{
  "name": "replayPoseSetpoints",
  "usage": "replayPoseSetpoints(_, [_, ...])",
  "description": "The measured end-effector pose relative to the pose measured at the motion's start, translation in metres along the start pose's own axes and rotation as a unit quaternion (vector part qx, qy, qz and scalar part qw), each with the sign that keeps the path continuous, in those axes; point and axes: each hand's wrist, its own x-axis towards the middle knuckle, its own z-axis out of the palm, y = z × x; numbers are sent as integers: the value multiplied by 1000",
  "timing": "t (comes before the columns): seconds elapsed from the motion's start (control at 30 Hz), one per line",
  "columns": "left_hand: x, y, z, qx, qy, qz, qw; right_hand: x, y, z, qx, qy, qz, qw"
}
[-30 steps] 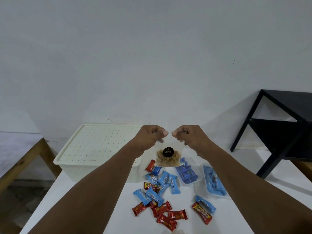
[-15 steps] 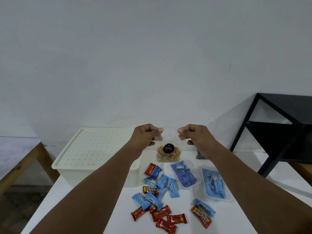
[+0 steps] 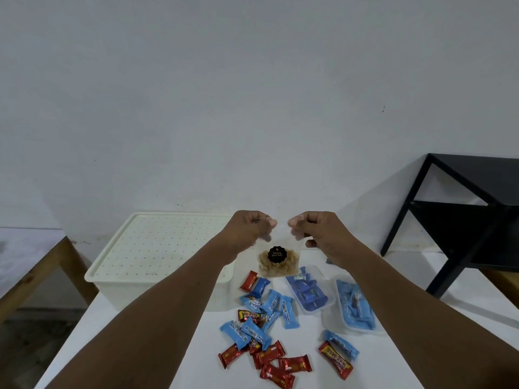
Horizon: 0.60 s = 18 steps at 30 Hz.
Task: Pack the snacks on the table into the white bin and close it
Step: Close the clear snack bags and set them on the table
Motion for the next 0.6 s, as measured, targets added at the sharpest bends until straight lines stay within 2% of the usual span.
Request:
replayPoseSetpoints(0.23, [-3,5,-2,-10,-47,-26,998,2,0,-3,-12,-8,5,1000])
replayPoseSetpoints(0.47, [2,4,1,39,-38,20,998,6,0,4,-13,-16,2,1000])
replayPoseSetpoints(0.6, [3,4,2,39,-31,10,999,6,1,4,-17,-11,1,1000])
